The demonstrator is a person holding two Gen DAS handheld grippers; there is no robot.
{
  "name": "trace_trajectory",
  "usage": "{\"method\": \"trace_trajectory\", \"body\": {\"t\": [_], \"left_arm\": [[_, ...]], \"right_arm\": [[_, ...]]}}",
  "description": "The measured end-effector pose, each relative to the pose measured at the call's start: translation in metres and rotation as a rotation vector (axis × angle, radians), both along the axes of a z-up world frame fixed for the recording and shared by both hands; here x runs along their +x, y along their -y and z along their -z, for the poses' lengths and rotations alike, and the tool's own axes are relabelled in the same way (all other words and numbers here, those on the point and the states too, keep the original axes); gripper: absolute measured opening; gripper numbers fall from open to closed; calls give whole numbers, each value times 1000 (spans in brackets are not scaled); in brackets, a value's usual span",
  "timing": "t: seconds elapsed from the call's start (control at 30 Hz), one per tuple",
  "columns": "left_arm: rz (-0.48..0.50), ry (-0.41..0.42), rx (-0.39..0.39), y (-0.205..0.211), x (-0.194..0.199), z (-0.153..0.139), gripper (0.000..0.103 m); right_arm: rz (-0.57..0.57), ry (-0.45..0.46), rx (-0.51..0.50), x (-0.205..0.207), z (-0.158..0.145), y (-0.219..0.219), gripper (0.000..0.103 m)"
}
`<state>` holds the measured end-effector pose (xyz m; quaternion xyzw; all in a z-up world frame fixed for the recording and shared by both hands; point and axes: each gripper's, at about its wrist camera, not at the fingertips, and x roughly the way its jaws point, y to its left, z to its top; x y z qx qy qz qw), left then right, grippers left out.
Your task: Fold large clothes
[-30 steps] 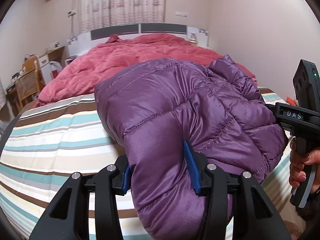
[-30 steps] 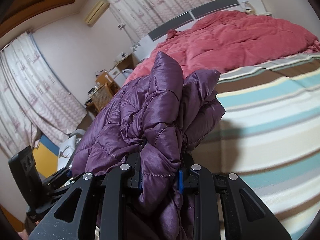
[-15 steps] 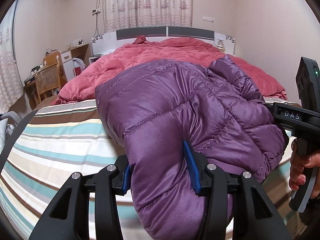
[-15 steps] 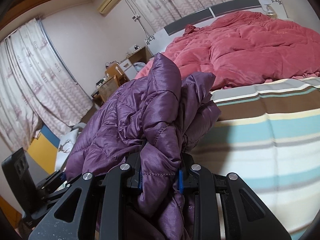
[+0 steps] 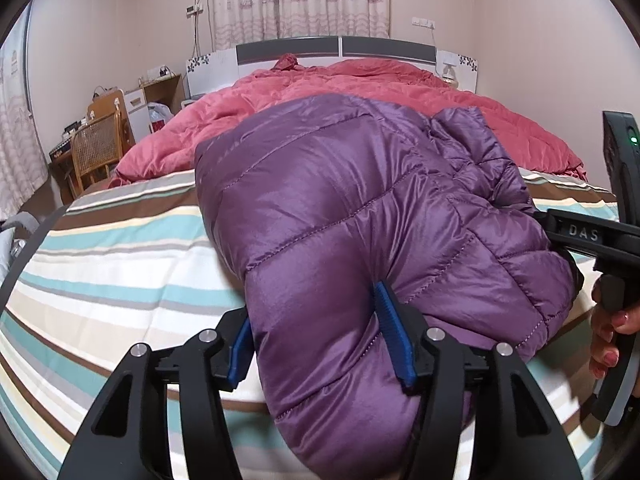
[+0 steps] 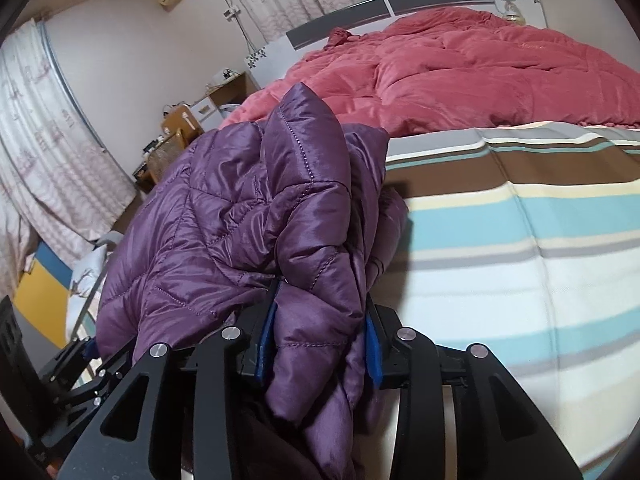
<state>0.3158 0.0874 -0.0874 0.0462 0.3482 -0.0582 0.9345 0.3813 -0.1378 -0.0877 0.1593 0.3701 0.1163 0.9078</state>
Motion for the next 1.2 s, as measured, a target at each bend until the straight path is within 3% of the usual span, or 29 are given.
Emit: {"method": "trace_trajectory", "body": {"t": [0.13,0.27,0.3,0.57,0.63,0.77,0.83,0.9,1.2], "left_arm": [[14,-4,21,-3,-15,-3,57],[43,6,64,-1,-28,-2,59],[44,6,68,-1,-28,0,60],[11,-42,18,-5,-18,7,62],[-11,-50,22,-5,-19,2,66],[-53,-39,29,-4,-34,-4,85],[-55,-34,20,-4,-43,-5,87],[-64,-27,11,-4,-51,-7,96],[-57,-47,-4,5,-81,-9,101]], "right_arm": [[-19,9,-74,-21,-2,-7,35],[-2,-1,-71,-34,3,-2,36],[7,-3,-90,-35,7,-2,43],[32,-60,-81,-23,18,1,50],[42,-51,-119,-28,11,-3,50],[75,-20,-132,-45,-3,-8,50],[79,-13,-137,-56,-8,-10,50],[82,-9,-140,-65,-10,-12,50],[78,-15,-147,-92,-16,-17,50]]}}
